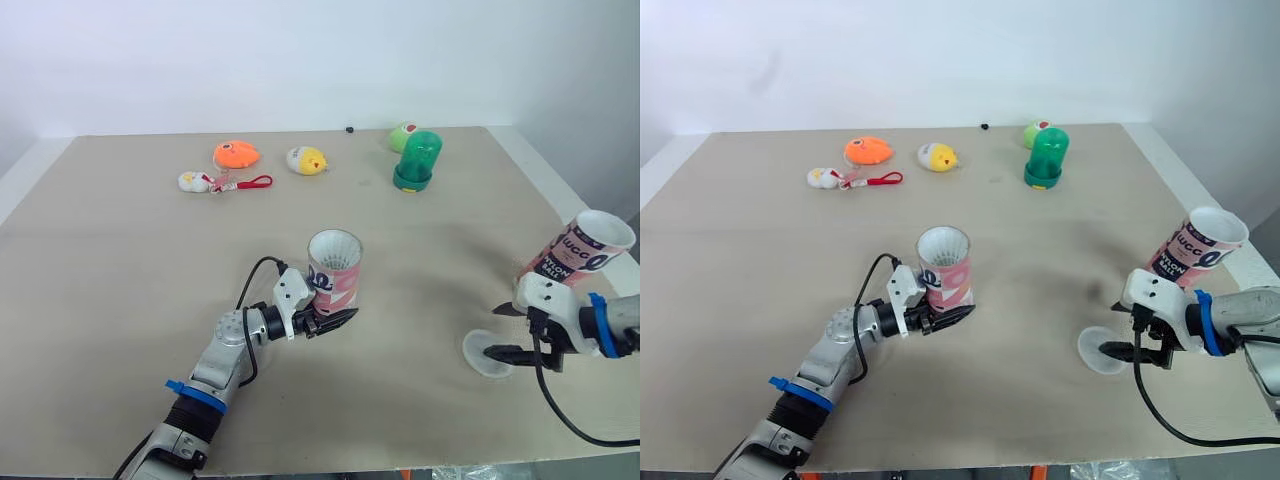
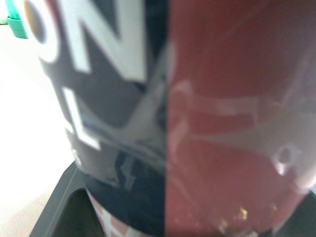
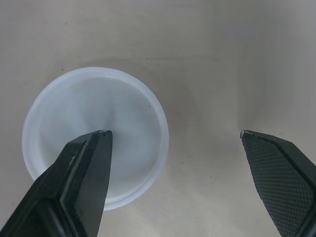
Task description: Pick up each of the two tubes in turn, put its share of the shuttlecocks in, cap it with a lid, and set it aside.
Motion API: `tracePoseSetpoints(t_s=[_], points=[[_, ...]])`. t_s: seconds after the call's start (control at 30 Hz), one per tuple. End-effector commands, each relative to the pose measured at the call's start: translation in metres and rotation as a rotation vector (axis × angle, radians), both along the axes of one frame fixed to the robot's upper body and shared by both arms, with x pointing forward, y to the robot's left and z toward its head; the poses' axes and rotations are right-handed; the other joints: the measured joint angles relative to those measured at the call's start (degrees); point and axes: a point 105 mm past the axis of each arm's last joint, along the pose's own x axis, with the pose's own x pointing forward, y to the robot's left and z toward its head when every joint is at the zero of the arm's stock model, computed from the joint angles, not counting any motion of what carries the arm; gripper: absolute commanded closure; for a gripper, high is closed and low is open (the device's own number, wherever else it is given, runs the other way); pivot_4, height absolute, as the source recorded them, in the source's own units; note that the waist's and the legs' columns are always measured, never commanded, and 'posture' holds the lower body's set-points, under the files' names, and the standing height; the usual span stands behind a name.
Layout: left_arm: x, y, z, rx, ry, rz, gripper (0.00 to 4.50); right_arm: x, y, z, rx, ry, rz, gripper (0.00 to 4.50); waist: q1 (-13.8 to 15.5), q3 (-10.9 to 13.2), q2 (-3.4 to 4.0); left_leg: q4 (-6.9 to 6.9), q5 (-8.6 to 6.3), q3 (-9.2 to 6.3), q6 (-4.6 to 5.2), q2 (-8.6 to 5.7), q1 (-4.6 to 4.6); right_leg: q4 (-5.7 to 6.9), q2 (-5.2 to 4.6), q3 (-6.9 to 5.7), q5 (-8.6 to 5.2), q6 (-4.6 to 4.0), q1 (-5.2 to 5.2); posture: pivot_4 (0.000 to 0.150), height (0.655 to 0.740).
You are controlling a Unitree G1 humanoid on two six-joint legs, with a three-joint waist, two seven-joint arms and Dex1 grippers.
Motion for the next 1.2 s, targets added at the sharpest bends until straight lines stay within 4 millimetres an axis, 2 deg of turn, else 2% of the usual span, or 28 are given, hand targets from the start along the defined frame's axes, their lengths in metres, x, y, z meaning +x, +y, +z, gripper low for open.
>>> tracePoseSetpoints(t_s=[0.03,0.13,0.27,0.33,0.37,0.47,0.6,0.73,0.87,0.93,1.03,1.13,1.2], points=[[-0.007,0.005,-0.029,0.067,0.098,-0.001,1.51,-0.003,0.001,-0.007,0.001,0.019,0.005,0.6,0.0,0.0,-0.04,0.0,0.0,0.0,0.0,0.0,0.01,-0.01,0.0,0.0,-0.01,-0.01,0.02,0.15,0.74],[-0.007,0.006,-0.029,0.067,0.104,-0.001,1.51,-0.003,0.004,-0.008,0.013,0.024,0.011,1.53,0.0,-0.2,-0.13,0.0,0.0,0.0,0.0,0.02,0.07,-0.1,0.01,0.0,-0.05,-0.09,0.11,0.15,0.74],[-0.007,0.006,-0.03,0.067,0.109,0.001,1.51,-0.006,0.006,-0.01,0.019,0.05,0.019,3.26,-0.1,-0.4,-0.14,0.0,0.0,0.02,0.0,0.03,0.08,-0.37,0.0,0.01,-0.03,-0.14,0.23,0.15,0.74],[-0.006,0.007,-0.03,0.068,0.109,0.001,1.51,-0.006,0.008,-0.009,0.025,0.051,0.023,4.3,-0.1,-0.5,-0.12,-0.03,0.0,0.02,0.0,0.05,0.08,-0.54,0.01,0.01,0.03,-0.12,0.31,0.15,0.74],[-0.006,0.007,-0.03,0.068,0.109,0.001,1.51,-0.006,0.009,-0.008,0.03,0.047,0.026,4.48,-0.1,-0.5,-0.12,-0.06,0.0,0.01,0.0,0.06,0.08,-0.63,0.02,0.0,0.05,-0.12,0.35,0.15,0.74],[-0.006,0.007,-0.03,0.067,0.109,0.001,1.51,-0.003,0.013,-0.004,0.04,0.031,0.036,4.48,-0.1,-0.5,-0.14,-0.13,-0.02,0.01,-0.03,0.06,0.09,-0.75,0.01,-0.01,0.05,-0.12,0.41,0.15,0.74],[-0.004,0.008,-0.029,0.069,0.108,-0.004,1.51,0.012,0.042,0.034,0.111,-0.079,0.123,4.48,-0.3,-0.5,-0.08,-0.13,-0.03,0.02,-0.03,0.06,0.09,-0.76,0.02,0.01,0.06,-0.1,0.4,0.15,0.74],[-0.002,0.007,-0.029,0.068,0.107,-0.007,1.51,0.025,0.088,0.088,0.222,-0.211,0.246,4.48,-0.4,-0.5,0.17,-0.13,-0.02,0.07,-0.02,0.05,0.13,-0.76,0.01,0.07,0.13,-0.08,0.37,0.15,0.74],[0.0,0.005,-0.029,0.076,0.101,-0.02,1.51,0.031,0.154,0.15,0.292,-0.351,0.468,4.48,-0.1,-0.6,0.24,-0.2,-0.02,-0.02,-0.01,0.08,0.06,-0.76,0.07,0.0,0.12,-0.16,0.28,0.15,0.74],[0.001,0.005,-0.029,0.079,0.099,-0.022,1.51,0.036,0.179,0.168,0.3,-0.399,0.535,4.48,-0.2,-0.6,0.33,-0.2,-0.03,0.04,-0.04,0.17,0.02,-0.78,0.06,-0.03,0.1,-0.21,0.16,0.15,0.74],[0.003,0.004,-0.028,0.08,0.094,-0.023,1.51,0.043,0.204,0.181,0.271,-0.426,0.593,4.48,0.4,-0.7,0.04,-0.21,-0.02,-0.03,-0.02,0.1,-0.25,-0.79,0.02,-0.05,0.13,-0.13,-0.02,0.15,0.74],[0.004,0.005,-0.027,0.078,0.087,-0.016,1.51,0.047,0.222,0.181,0.214,-0.432,0.665,4.48,0.5,-0.7,0.03,-0.24,-0.06,0.0,-0.05,0.05,-0.36,-0.85,-0.18,-0.1,0.08,-0.03,-0.06,0.15,0.74],[0.005,0.005,-0.027,0.077,0.085,-0.011,1.51,0.048,0.226,0.179,0.185,-0.426,0.686,4.48,0.5,-0.7,0.03,-0.25,-0.07,0.09,-0.04,0.06,-0.35,-0.85,-0.19,-0.07,0.16,-0.01,-0.11,0.15,0.74]])
